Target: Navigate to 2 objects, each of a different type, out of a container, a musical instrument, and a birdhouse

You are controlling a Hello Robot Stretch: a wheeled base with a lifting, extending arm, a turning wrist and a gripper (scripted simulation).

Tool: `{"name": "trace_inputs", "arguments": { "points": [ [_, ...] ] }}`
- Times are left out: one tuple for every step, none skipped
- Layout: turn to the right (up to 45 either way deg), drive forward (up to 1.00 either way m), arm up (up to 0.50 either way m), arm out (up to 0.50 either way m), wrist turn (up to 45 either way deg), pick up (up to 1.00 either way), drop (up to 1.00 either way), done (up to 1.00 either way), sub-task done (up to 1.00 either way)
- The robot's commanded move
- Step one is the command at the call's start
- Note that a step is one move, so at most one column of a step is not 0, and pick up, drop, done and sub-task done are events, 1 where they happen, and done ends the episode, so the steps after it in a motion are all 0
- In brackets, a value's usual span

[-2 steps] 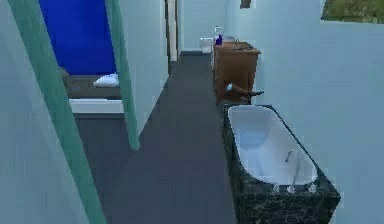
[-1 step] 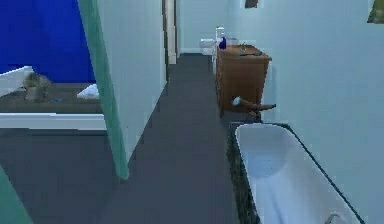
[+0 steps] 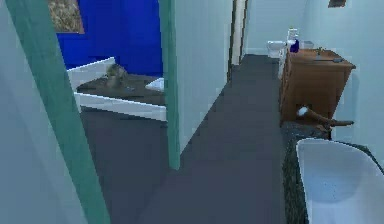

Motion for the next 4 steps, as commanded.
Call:
{"name": "trace_inputs", "arguments": {
  "points": [
    [0.0,0.8,0.0,0.0,0.0,0.0,0.0,0.0,0.0],
    [15.0,0.0,0.0,0.0,0.0,0.0,0.0,0.0,0.0],
    [0.0,0.3,0.0,0.0,0.0,0.0,0.0,0.0,0.0],
    [-45.0,0.0,0.0,0.0,0.0,0.0,0.0,0.0,0.0]
  ]
}}
